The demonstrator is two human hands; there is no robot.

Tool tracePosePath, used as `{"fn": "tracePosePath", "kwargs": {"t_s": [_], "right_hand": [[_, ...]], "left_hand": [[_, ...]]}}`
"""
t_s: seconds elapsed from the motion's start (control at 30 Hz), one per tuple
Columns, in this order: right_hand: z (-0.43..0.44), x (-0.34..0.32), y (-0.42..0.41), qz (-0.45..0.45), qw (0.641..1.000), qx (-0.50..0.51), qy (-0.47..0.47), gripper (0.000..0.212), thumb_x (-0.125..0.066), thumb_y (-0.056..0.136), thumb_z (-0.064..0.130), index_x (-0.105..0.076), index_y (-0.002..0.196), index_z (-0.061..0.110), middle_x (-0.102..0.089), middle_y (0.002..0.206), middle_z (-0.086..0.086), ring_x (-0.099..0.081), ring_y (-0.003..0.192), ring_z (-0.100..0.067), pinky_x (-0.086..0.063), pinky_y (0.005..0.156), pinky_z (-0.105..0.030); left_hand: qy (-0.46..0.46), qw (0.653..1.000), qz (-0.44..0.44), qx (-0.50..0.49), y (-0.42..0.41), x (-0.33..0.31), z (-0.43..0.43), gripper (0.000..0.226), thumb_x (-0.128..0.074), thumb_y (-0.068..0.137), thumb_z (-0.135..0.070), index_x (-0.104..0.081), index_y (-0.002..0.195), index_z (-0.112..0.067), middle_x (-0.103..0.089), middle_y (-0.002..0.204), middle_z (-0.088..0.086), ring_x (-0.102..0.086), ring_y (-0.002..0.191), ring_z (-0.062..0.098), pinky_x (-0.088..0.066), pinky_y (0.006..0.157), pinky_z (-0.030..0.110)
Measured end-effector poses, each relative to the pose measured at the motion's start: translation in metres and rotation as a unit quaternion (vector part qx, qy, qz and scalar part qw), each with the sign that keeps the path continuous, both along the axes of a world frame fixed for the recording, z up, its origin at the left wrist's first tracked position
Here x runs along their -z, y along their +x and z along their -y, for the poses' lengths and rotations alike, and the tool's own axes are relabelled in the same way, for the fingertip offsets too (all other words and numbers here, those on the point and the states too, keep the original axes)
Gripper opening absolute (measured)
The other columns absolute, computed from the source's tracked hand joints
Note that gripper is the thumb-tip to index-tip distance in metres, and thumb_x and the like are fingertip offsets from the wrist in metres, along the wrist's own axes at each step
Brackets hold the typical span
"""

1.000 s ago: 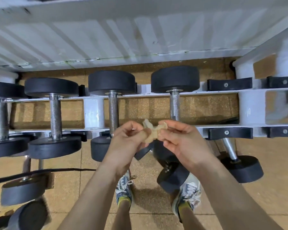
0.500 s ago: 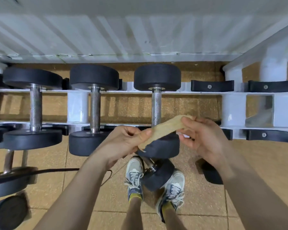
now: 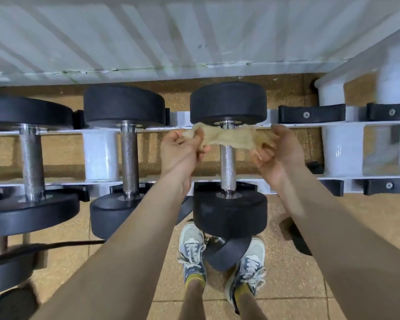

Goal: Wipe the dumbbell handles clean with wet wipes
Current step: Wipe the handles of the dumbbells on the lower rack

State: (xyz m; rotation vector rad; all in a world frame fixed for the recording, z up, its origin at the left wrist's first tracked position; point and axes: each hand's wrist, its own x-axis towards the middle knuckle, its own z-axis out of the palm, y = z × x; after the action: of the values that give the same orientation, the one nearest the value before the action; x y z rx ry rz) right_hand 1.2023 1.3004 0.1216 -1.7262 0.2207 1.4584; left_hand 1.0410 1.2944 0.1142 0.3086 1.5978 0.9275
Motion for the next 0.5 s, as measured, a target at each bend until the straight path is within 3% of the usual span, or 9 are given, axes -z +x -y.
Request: {"fn": "tracePosePath", "kwargs": {"t_s": [0.1, 0.17, 0.23, 0.33, 0.4, 0.5], "right_hand": [[0.003, -0.006, -0.014, 0.189, 0.957, -0.221, -0.013, 0.024, -0.056, 0.094, 0.037, -0.062, 0.11, 0.02, -0.054, 0.09, 0.008, -0.048, 0.071, -0.011, -0.039, 0.07, -0.023], [0.001, -0.006, -0.037, 0.221, 0.908, -0.352, 0.047, 0.022, -0.053, 0.097, 0.04, -0.059, 0.101, 0.02, -0.055, 0.092, 0.005, -0.053, 0.083, -0.013, -0.04, 0.075, -0.026], [-0.005, 0.003, -0.058, 0.315, 0.835, -0.448, 0.053, 0.029, -0.047, 0.1, 0.037, -0.055, 0.107, 0.01, -0.057, 0.1, -0.005, -0.058, 0.098, -0.022, -0.035, 0.076, -0.025], [0.003, 0.013, -0.069, 0.525, 0.697, -0.487, 0.041, 0.038, -0.044, 0.101, 0.029, -0.048, 0.127, 0.002, -0.064, 0.104, -0.013, -0.062, 0.098, -0.029, -0.036, 0.07, -0.028], [0.019, 0.013, -0.065, 0.53, 0.673, -0.512, 0.062, 0.049, -0.047, 0.099, 0.015, -0.035, 0.145, 0.008, -0.064, 0.117, -0.013, -0.062, 0.102, -0.032, -0.043, 0.077, -0.032], [0.03, 0.012, -0.053, 0.503, 0.647, -0.566, 0.089, 0.057, -0.049, 0.095, 0.006, -0.031, 0.149, 0.016, -0.036, 0.154, -0.004, -0.049, 0.129, -0.026, -0.042, 0.102, -0.032]], "left_hand": [[-0.028, 1.0, -0.001, -0.013, 0.006, 0.011, -0.01, 0.016, -0.069, 0.089, -0.017, -0.054, 0.089, -0.015, -0.072, 0.088, 0.008, -0.066, 0.059, 0.011, -0.049, 0.049, 0.017], [-0.032, 0.999, -0.023, 0.024, 0.008, 0.021, -0.011, 0.018, -0.072, 0.087, -0.021, -0.057, 0.095, -0.014, -0.073, 0.091, 0.006, -0.069, 0.068, 0.014, -0.052, 0.06, 0.02], [-0.026, 0.991, -0.101, 0.08, 0.006, 0.028, -0.009, 0.027, -0.076, 0.083, -0.027, -0.058, 0.099, -0.017, -0.07, 0.091, -0.001, -0.068, 0.081, 0.017, -0.052, 0.076, 0.025], [0.014, 0.966, -0.236, 0.105, -0.002, 0.026, 0.001, 0.033, -0.08, 0.077, -0.032, -0.051, 0.09, -0.026, -0.06, 0.09, -0.004, -0.061, 0.085, 0.016, -0.049, 0.079, 0.028], [0.048, 0.966, -0.216, 0.131, -0.003, 0.022, 0.008, 0.021, -0.078, 0.08, -0.028, -0.058, 0.085, -0.022, -0.064, 0.086, -0.006, -0.062, 0.083, 0.011, -0.049, 0.081, 0.025], [0.032, 0.974, -0.116, 0.194, 0.009, 0.019, 0.012, 0.017, -0.073, 0.086, -0.024, -0.072, 0.1, -0.014, -0.073, 0.094, -0.004, -0.067, 0.092, 0.01, -0.052, 0.09, 0.027]]}}
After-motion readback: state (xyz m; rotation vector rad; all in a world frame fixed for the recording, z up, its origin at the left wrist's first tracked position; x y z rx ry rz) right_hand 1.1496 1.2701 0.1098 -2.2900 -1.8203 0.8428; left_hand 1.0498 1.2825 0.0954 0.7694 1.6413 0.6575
